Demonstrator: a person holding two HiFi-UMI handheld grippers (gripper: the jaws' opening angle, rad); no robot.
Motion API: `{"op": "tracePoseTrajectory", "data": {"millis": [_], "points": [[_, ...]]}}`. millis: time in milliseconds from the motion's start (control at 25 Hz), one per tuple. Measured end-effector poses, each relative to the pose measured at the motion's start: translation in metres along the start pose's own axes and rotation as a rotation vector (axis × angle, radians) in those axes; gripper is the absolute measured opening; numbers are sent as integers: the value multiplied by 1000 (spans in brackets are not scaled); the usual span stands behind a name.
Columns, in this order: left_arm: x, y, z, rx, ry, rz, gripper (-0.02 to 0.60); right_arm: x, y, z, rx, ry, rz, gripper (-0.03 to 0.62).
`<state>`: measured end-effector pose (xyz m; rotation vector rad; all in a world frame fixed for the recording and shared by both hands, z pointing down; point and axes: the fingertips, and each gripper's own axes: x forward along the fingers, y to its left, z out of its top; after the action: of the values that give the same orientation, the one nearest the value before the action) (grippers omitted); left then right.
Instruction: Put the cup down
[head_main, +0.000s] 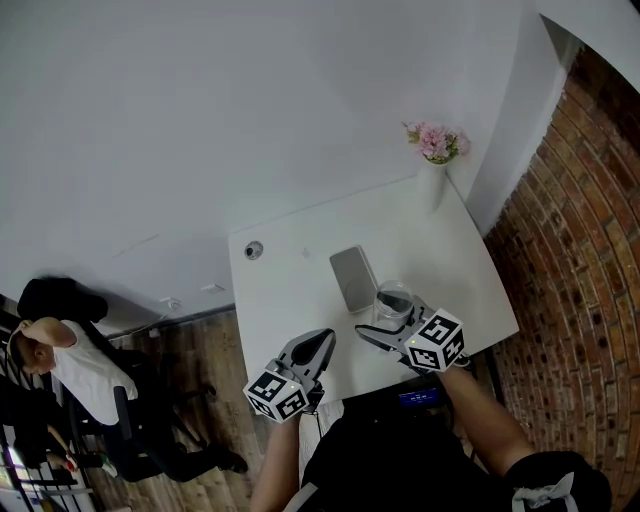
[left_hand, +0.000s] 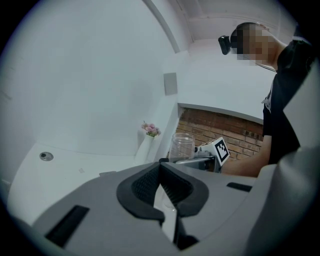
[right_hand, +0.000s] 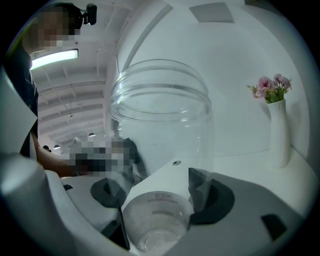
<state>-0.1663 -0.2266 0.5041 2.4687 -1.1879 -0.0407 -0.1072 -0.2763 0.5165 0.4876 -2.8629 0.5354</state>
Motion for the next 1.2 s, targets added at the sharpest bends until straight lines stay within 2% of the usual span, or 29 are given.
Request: {"op": "tracePoseTrajectory", "data": {"millis": [200, 360, 720, 1200], "points": [[-2, 1, -2, 5, 25, 1, 6, 9, -11, -5, 39, 13, 10, 359], [-1, 5, 0, 18, 33, 8, 6, 24, -23, -8, 34, 32, 18, 359], [3, 8, -15, -6, 72, 18, 6, 75, -62, -22, 32, 77, 34, 359], [12, 24, -17, -40, 76, 34, 6, 125, -106, -14, -44, 62, 2, 359]]}}
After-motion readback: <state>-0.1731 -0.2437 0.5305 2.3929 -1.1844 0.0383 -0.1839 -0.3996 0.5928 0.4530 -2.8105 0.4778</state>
